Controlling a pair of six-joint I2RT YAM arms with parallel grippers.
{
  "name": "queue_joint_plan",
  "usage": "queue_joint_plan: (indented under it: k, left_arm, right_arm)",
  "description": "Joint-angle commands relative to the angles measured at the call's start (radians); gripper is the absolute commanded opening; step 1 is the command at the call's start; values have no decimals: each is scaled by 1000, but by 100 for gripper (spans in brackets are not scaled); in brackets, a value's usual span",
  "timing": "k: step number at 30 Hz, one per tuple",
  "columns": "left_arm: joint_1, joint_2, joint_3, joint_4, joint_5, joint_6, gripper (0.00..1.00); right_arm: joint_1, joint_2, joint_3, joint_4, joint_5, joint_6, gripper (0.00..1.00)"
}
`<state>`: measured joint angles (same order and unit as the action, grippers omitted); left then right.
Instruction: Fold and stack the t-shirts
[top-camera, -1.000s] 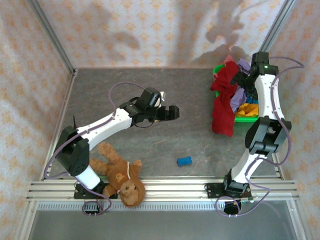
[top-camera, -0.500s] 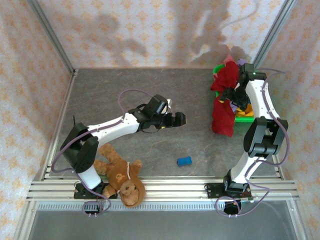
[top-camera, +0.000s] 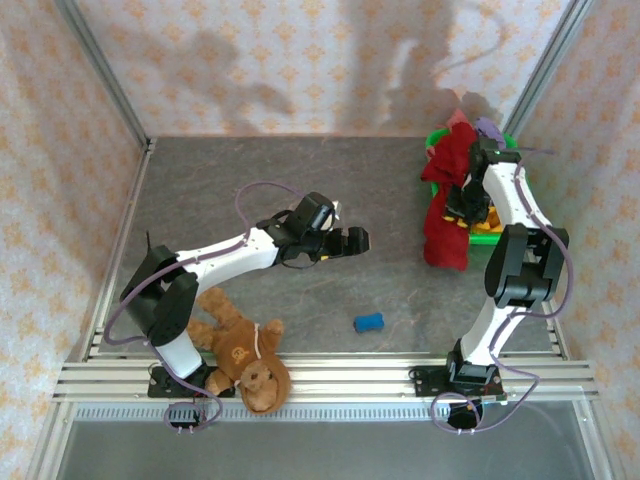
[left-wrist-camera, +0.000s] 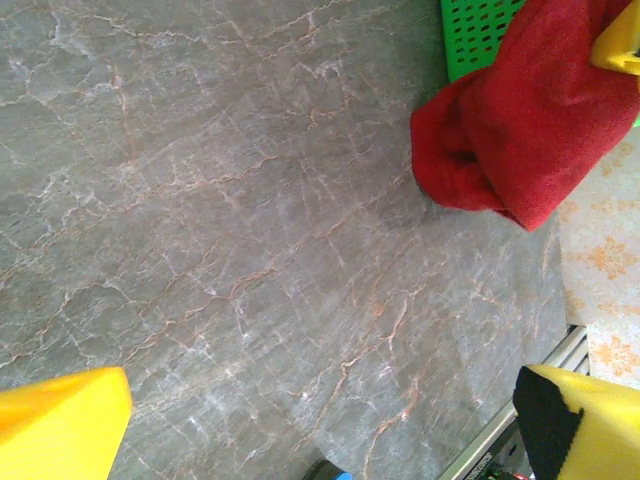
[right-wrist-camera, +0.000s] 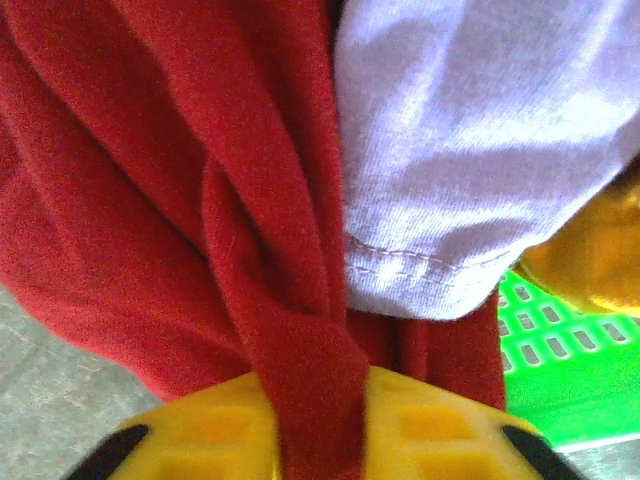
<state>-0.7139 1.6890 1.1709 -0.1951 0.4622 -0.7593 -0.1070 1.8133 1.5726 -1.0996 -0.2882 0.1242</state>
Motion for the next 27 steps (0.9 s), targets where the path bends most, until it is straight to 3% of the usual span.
queue_joint_plan:
  k: [1,11,18,22,27]
  left_arm:
    - [-4,-42,37,-87,-43,15,99]
    - [7,-108,87,-240,-82,51,99]
    - [30,-199,97,-321,-122,80,99]
    - [62,-249,62,-329,-126,87,99]
    - [92,-323,-48,-305,-137,63,99]
  right_arm:
    - [4,-112,19,-23,17,33,15]
    - [5,-279,54,34,-63,51,6]
    - [4,-372,246,105,-87,79,5]
    - [4,-375,405,128,-192,108,5]
    - [83,-445,482,360,-311,175,7]
